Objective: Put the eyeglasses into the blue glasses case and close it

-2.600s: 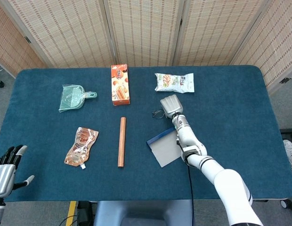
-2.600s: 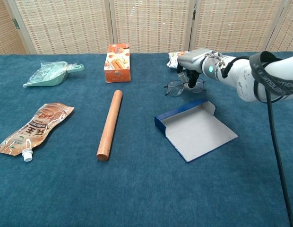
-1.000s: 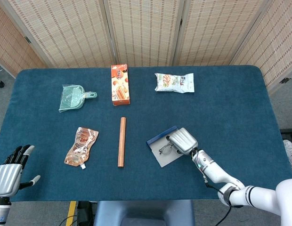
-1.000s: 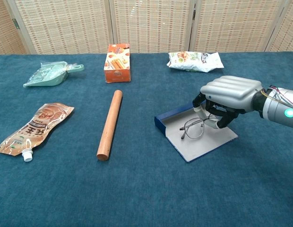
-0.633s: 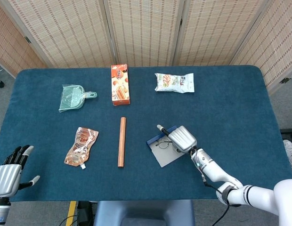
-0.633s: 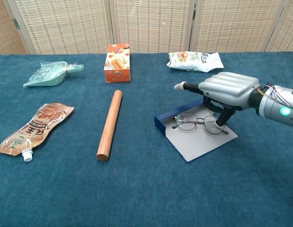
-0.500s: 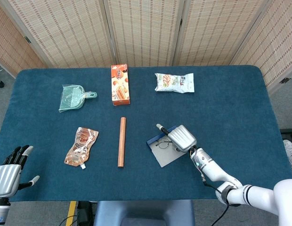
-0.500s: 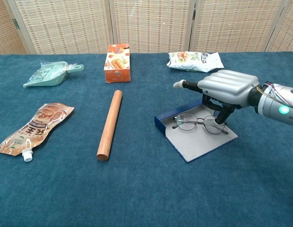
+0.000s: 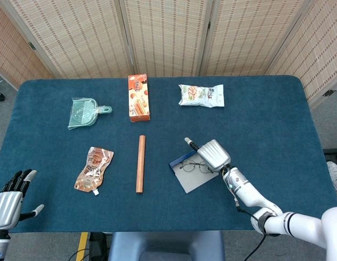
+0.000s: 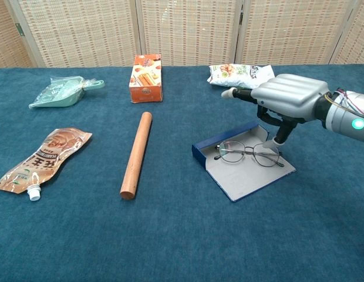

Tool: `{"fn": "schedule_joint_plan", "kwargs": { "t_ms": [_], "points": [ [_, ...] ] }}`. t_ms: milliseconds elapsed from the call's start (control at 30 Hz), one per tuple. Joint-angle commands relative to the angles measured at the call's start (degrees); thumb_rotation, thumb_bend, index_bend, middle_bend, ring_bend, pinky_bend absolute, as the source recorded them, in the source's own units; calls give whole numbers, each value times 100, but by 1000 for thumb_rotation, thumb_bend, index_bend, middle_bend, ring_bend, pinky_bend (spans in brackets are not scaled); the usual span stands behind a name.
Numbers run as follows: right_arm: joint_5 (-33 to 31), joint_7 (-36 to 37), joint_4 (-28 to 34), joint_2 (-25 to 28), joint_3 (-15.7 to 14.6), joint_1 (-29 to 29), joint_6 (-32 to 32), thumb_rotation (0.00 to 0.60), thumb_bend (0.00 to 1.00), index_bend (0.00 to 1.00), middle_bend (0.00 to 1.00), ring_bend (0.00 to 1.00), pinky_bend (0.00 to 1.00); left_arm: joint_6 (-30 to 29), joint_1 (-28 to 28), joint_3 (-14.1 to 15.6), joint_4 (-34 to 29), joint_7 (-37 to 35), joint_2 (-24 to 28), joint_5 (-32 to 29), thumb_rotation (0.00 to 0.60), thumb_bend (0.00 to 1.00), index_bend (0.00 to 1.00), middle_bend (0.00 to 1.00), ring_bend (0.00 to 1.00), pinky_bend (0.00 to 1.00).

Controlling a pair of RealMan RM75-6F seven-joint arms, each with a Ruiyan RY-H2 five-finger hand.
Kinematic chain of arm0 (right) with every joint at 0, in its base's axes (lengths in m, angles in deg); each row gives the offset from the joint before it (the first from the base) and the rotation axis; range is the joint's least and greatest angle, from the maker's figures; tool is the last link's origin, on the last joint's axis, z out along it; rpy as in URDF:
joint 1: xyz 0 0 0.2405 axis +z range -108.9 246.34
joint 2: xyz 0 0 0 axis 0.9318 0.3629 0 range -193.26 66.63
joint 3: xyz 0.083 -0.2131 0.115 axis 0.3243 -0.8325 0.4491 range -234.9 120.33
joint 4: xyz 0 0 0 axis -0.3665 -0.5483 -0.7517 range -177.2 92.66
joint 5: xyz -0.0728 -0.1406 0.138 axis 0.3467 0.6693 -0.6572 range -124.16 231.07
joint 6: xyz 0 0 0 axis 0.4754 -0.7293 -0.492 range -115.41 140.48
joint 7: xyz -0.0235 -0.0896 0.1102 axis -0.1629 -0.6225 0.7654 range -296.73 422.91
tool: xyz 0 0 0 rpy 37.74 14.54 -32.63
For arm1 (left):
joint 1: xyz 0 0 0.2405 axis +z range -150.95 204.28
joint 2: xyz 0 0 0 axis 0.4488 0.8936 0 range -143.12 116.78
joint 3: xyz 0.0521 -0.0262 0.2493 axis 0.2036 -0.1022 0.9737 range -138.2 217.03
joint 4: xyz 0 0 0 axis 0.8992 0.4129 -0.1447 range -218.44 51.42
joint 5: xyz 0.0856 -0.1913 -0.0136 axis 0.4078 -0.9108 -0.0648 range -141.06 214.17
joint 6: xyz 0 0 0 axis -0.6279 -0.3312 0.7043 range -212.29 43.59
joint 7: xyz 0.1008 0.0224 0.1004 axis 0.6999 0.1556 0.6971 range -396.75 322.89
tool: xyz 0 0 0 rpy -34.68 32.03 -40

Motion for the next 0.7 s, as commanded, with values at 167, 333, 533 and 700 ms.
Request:
{"fn": "schedule_joint_plan", "kwargs": {
  "t_ms": [167,333,533,700],
  "points": [
    [-108,62,-136,93,-48,-160,-51,600,82,0,841,1000,856,-9,7,-3,17,-18,-16,1,600,188,121,117,98,258],
    [-75,87,-360,-61,-82,-161,-4,600,82,0,833,1000,856,-36,5,-6,2,-21,-8,39,600,189,121,117,98,258],
    [-17,84,-538,-222,-97,-125,54,600,83,0,833,1000,856,-66,33,-8,-3,-31,19,23,600,188,121,117,97,257],
    [17,72,-654,-339,-63,-69,89,600,82,0,833,1000,856,-101,60,-13,-3,-55,25,13,600,188,121,117,97,258]
  ]
}}
